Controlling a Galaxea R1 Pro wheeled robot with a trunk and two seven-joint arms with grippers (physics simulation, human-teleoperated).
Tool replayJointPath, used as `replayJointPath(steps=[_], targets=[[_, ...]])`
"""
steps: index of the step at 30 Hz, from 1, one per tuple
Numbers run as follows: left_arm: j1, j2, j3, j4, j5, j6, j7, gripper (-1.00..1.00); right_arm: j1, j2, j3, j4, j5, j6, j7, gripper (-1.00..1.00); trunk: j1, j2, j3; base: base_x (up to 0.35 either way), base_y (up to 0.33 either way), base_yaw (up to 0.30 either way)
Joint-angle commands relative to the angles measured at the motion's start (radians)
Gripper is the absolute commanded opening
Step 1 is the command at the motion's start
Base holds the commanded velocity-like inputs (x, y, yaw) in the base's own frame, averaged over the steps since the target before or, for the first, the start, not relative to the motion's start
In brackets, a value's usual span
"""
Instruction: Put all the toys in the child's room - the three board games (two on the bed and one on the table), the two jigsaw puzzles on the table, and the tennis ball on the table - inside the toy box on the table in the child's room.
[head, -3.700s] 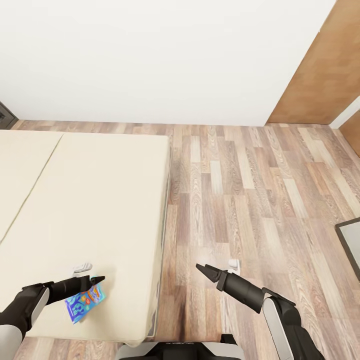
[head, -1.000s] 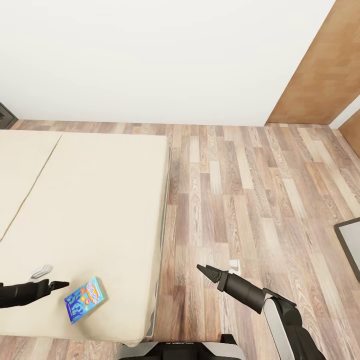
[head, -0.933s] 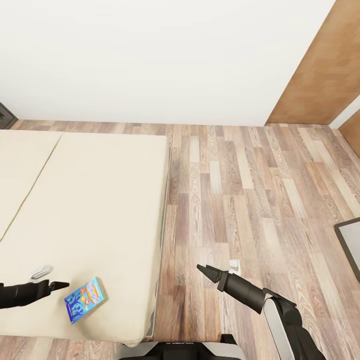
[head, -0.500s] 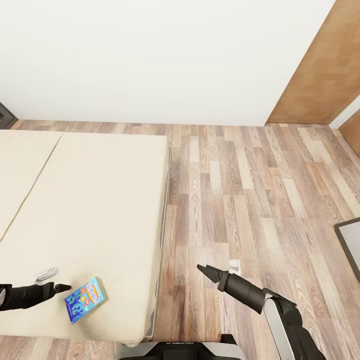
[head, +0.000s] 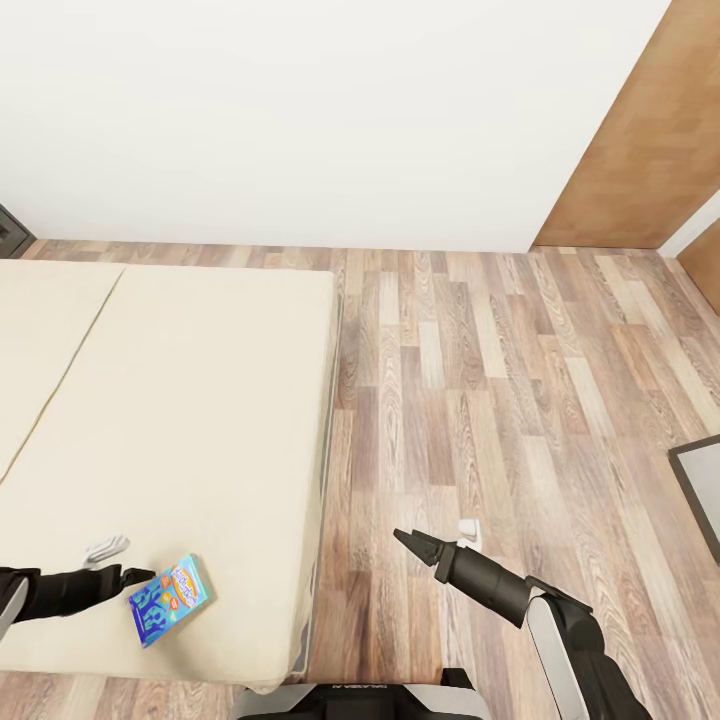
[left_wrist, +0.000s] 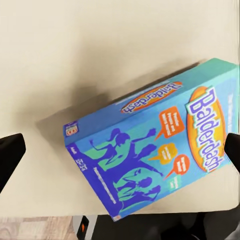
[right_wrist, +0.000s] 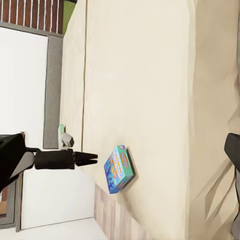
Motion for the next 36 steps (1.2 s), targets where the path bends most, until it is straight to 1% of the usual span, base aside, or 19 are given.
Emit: replayJointPath(steps=[1, 4, 7, 14, 27, 36], targets=[[-0.001, -0.004, 0.004, 0.0, -0.002, 0.0, -0.004, 1.0, 0.0, 0.001, -0.002, 0.0, -0.003, 0.006, 0.002, 1.0, 0.0, 0.0, -0.001, 0.0, 0.0, 0.0], [-0.001, -0.017, 0.002, 0.005, -0.001, -0.036, -0.007, 1.0, 0.0, 0.001, -0.002, 0.0, -0.003, 0.006, 0.002, 1.0, 0.0, 0.0, -0.001, 0.0, 0.0, 0.0], [-0.001, -0.024, 0.0, 0.011, -0.001, -0.055, -0.01, 1.0, 0.0, 0.001, -0.002, 0.0, -0.003, 0.006, 0.002, 1.0, 0.0, 0.0, -0.001, 0.0, 0.0, 0.0], [-0.001, -0.029, -0.002, 0.015, -0.001, -0.068, -0.014, 1.0, 0.0, 0.001, -0.002, 0.0, -0.003, 0.006, 0.002, 1.0, 0.0, 0.0, -0.001, 0.0, 0.0, 0.0], [-0.001, -0.03, -0.001, 0.017, 0.0, -0.058, -0.013, 1.0, 0.0, 0.0, -0.002, 0.0, -0.003, 0.006, 0.002, 1.0, 0.0, 0.0, -0.001, 0.0, 0.0, 0.0], [-0.001, -0.03, 0.0, 0.018, 0.002, -0.009, -0.005, 1.0, 0.0, 0.001, -0.002, 0.0, -0.003, 0.006, 0.002, 1.0, 0.0, 0.0, -0.001, 0.0, 0.0, 0.0]])
